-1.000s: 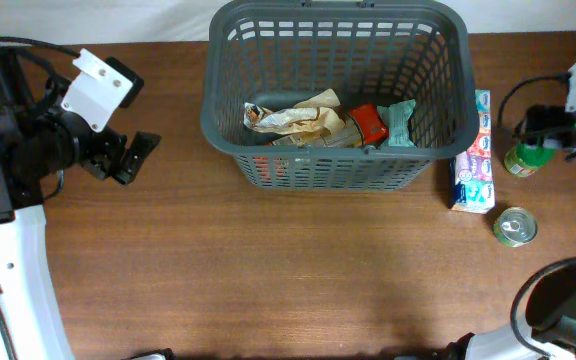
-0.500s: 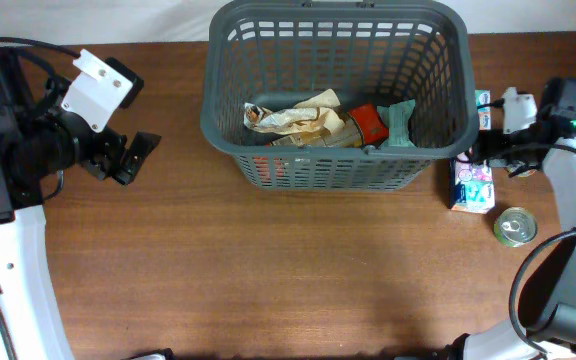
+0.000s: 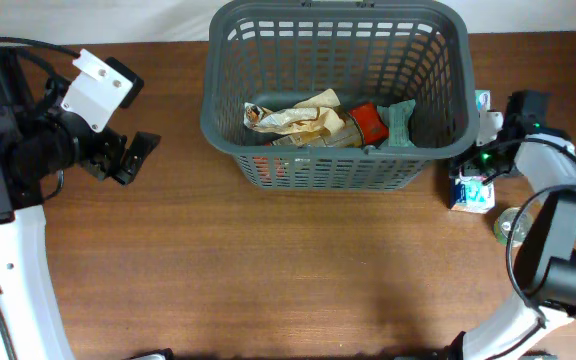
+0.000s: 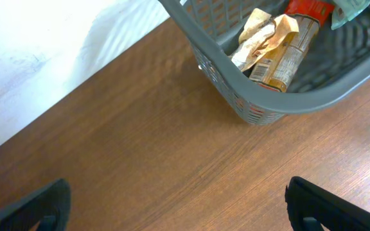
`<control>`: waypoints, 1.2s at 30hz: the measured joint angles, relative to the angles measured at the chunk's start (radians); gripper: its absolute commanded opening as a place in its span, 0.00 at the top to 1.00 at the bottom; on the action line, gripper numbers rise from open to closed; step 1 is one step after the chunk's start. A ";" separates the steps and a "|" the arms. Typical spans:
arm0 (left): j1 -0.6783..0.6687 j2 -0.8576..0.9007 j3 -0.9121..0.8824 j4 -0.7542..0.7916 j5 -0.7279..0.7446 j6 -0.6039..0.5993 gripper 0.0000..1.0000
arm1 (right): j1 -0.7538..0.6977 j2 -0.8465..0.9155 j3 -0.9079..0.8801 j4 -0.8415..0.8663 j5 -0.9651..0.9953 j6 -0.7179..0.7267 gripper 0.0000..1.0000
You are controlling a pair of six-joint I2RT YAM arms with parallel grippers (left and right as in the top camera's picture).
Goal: Pack container
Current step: 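Lift the tissue-box pack over the basket and release it inside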
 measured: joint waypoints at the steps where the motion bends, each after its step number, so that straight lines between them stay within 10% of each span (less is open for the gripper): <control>1: 0.000 0.000 0.000 0.000 0.000 0.000 0.01 | 0.004 0.010 0.000 0.003 0.009 0.008 0.24; 9: 0.000 0.000 0.000 0.000 0.000 0.000 0.01 | 0.005 0.015 0.000 0.014 0.041 0.079 0.50; 20: 0.000 0.000 0.000 0.000 0.000 0.000 0.00 | 0.005 0.015 0.095 -0.085 0.043 0.138 0.51; 36: 0.000 0.000 0.000 0.000 0.000 0.000 0.01 | -0.096 0.011 0.727 -0.380 0.055 0.230 0.52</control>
